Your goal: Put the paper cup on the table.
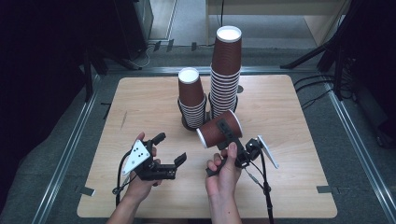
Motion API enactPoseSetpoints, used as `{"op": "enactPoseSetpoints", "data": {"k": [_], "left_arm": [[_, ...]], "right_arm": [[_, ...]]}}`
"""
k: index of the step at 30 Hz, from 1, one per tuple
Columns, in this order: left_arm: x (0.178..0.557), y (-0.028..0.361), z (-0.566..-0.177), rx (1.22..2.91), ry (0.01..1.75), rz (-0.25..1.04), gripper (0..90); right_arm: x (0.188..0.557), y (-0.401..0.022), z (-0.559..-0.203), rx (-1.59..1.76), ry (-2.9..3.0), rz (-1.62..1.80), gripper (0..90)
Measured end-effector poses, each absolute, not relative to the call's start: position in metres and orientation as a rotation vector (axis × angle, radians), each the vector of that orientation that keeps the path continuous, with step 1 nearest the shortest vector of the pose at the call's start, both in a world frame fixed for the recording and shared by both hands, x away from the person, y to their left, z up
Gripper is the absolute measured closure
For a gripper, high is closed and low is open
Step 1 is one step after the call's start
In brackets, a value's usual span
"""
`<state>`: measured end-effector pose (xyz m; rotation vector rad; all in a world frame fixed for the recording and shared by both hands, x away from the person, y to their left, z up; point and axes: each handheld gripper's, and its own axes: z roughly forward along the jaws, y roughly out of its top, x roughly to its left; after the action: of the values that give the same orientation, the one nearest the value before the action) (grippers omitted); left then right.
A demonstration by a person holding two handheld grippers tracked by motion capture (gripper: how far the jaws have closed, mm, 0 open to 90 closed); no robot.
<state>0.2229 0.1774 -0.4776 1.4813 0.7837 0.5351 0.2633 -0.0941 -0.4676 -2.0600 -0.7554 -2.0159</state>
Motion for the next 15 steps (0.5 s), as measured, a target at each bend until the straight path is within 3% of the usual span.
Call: {"op": "enactPoseSetpoints", "data": {"k": [15], "left_arm": [[0.223,0.182,-0.478,1.486,0.802,0.539,0.0]], "right_arm": [[0.254,-0.085,-0.446,-2.216,-1.175,-2.255,13.9]]}}
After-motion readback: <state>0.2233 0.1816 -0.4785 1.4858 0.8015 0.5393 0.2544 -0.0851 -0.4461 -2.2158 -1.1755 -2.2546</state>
